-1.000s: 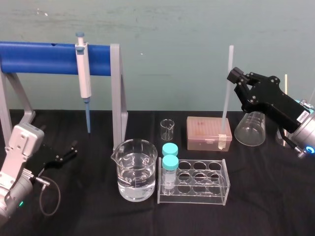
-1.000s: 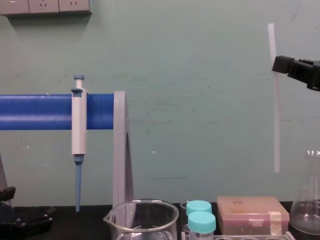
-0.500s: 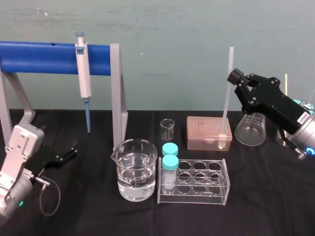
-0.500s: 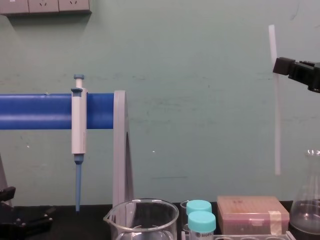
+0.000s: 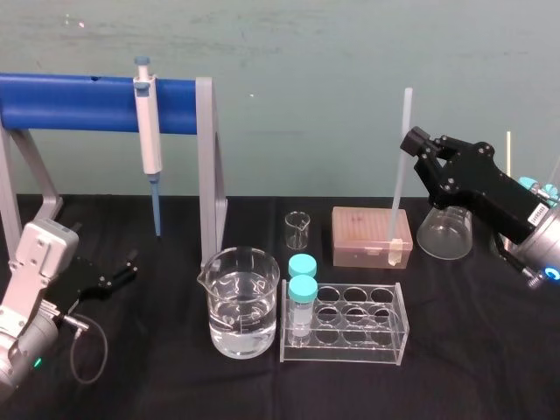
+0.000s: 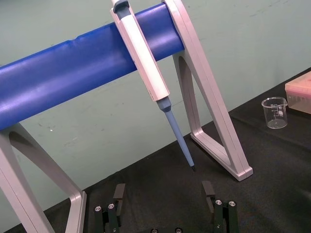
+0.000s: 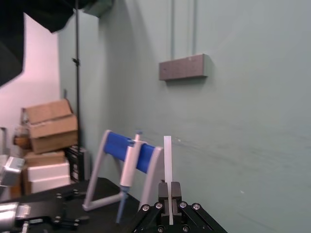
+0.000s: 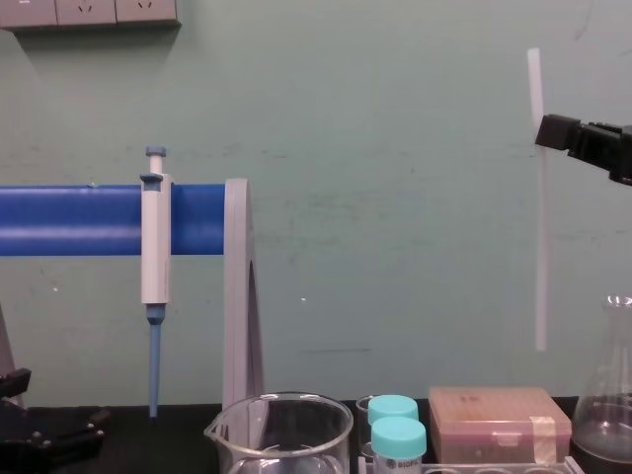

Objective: Pick up the stirring rod with one hand, then place it down.

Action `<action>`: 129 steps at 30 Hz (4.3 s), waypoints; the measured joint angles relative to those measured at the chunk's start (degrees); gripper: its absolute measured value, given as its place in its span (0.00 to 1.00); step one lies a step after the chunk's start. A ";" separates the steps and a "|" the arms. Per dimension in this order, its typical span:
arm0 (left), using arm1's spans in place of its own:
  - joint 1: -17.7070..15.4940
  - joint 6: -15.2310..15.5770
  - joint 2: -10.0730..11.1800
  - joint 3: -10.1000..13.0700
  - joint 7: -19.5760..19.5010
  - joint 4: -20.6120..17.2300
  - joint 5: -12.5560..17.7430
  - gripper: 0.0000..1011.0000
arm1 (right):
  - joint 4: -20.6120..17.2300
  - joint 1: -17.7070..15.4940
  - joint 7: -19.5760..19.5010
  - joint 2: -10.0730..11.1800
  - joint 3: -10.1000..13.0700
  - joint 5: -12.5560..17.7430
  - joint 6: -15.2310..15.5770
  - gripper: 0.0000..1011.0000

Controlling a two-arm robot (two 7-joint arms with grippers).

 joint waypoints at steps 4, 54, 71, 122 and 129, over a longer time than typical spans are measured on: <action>0.00 0.00 0.00 0.00 0.00 0.00 0.00 0.99 | 1.30 0.10 3.43 0.22 -0.07 2.86 -0.60 0.04; 0.00 0.00 0.00 0.00 0.00 0.00 0.00 0.99 | 8.61 -6.11 4.51 0.45 -3.69 0.06 -4.34 0.04; 0.00 0.00 0.00 0.00 0.00 0.00 0.00 0.99 | 9.76 -7.28 3.34 -0.67 -3.69 -0.69 -3.35 0.04; 0.00 0.00 0.00 0.00 0.00 0.00 0.00 0.99 | 9.54 -7.26 2.75 -0.87 -3.73 -4.02 -3.85 0.04; 0.00 0.00 0.00 0.00 0.00 0.00 0.00 0.99 | 9.57 -7.26 2.82 -0.87 -3.72 -3.91 -3.80 0.17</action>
